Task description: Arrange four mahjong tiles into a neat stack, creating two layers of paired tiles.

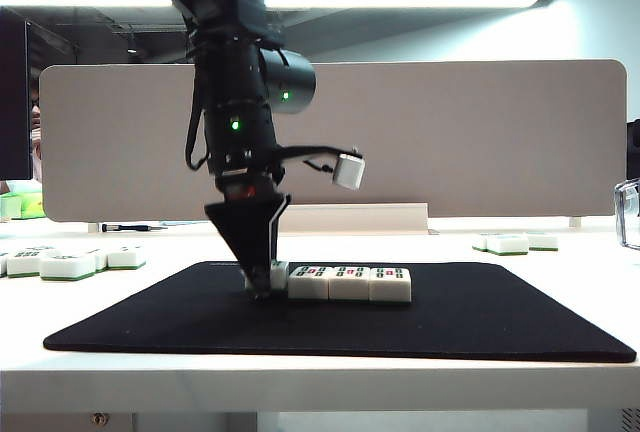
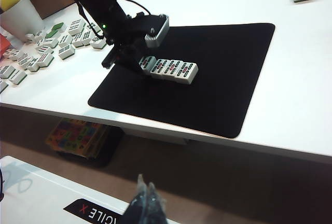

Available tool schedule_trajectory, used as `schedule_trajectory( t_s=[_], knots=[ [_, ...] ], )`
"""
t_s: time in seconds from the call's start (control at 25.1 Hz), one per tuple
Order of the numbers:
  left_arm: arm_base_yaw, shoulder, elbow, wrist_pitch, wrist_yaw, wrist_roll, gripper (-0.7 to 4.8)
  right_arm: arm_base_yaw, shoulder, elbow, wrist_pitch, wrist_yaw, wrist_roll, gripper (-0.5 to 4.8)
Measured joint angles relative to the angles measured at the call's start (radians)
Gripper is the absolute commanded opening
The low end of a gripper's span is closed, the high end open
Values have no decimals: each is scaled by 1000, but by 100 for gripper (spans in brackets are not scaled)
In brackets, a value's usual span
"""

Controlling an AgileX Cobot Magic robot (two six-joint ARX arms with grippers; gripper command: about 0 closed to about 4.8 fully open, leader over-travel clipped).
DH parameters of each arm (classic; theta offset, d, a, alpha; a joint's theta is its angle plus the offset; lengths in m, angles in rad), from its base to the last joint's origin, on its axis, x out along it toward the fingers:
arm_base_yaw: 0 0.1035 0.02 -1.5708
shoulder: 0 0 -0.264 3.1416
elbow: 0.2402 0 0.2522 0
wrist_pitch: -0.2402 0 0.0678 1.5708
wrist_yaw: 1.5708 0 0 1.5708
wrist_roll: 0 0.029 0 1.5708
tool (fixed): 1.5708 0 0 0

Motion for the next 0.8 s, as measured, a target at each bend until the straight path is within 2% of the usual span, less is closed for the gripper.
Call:
schedule_trajectory(
  t_s=[0.2,0.4,0.56,0.8],
  knots=[
    [-2,-42,76,-32,17,-42,174,0,0,0,0,0,0,-1],
    [-26,-31,75,-50,27,-47,176,0,0,0,0,0,0,-1],
    [-68,-32,76,-37,42,2,176,0,0,-1,0,0,-13,-1],
    [-64,-13,76,-18,37,13,180,0,0,-5,0,0,-14,-1]
  ],
)
